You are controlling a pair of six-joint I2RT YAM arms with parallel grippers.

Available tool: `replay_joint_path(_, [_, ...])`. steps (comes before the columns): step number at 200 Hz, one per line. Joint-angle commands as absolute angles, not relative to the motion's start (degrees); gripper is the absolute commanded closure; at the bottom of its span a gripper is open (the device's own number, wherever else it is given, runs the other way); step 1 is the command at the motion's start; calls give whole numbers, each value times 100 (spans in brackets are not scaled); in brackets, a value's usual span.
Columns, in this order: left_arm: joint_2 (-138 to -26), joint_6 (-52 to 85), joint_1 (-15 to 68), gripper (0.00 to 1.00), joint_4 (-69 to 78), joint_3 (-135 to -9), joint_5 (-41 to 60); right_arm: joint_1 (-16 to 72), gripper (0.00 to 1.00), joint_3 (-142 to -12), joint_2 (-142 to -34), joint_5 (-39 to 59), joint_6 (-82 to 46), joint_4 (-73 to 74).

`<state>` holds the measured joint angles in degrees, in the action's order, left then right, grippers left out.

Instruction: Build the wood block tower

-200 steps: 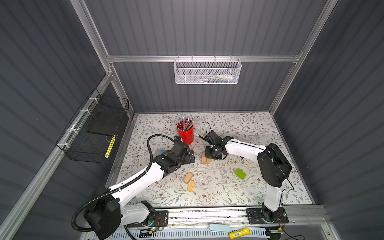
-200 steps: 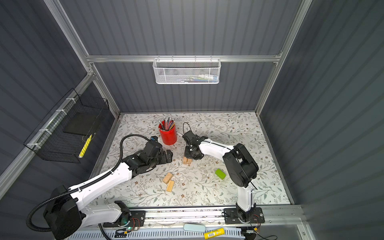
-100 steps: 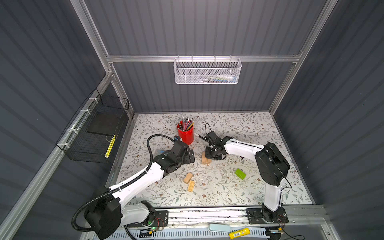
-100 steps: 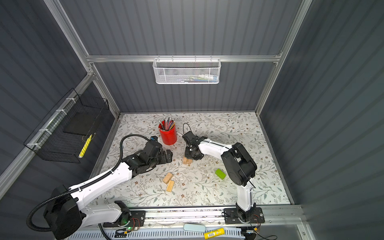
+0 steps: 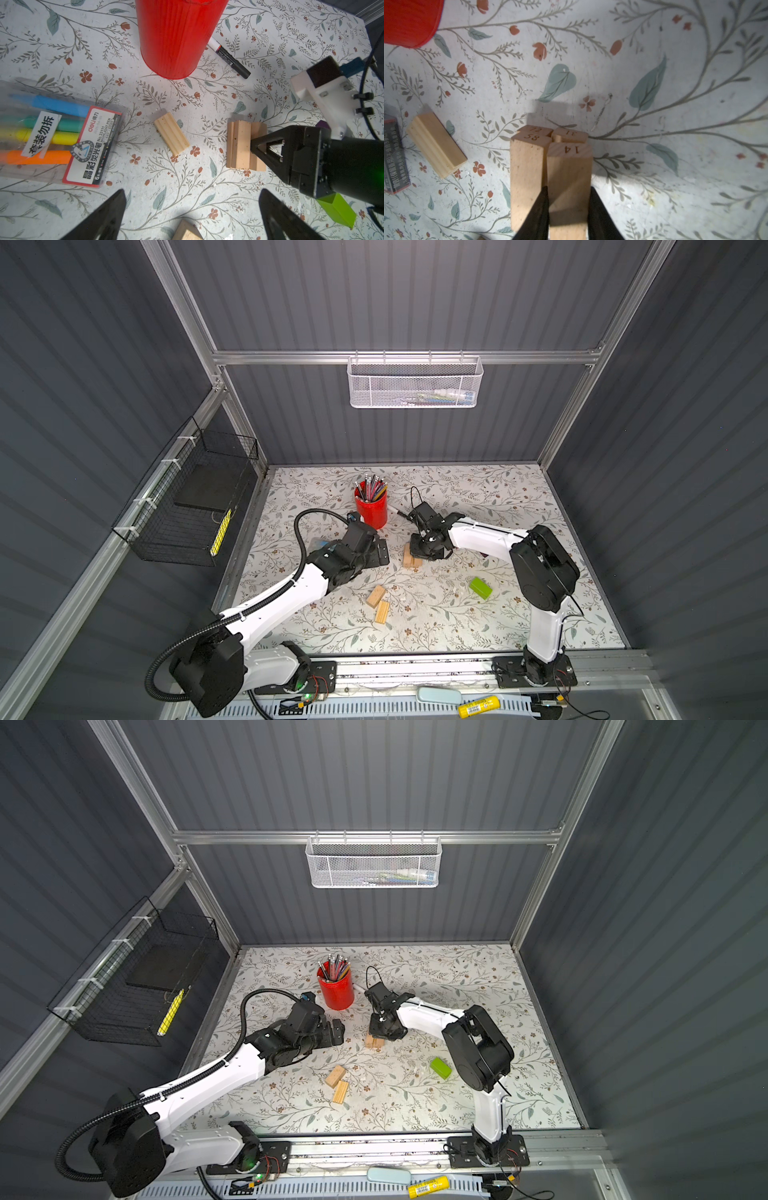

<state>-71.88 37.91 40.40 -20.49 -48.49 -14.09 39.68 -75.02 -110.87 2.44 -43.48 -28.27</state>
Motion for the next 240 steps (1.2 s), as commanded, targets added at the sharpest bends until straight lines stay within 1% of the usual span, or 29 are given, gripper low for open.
replay_joint_path(1, [-7208, 3700, 4000, 0, -2100, -4941, -1392, 3946, 68, -7594, -11056, 270, -4359, -2839])
replay_joint_path(59, [-7218, 3702, 3995, 0, -2109, -4957, -1382, 3947, 66, -7548, -10935, 271, -4379, -2804])
replay_joint_path(177, [-7212, 3700, 3974, 0, -2118, -4966, -1346, 3877, 66, -7217, -10506, 431, -4488, -2680])
replay_joint_path(223, [-7228, 3721, 3973, 0, -2067, -4955, -1183, 3717, 66, -6558, -10061, 867, -4649, -2265])
replay_joint_path(240, [-7275, 3731, 3973, 1, -2009, -4931, -1096, 3615, 66, -6244, -10002, 1220, -4735, -1702])
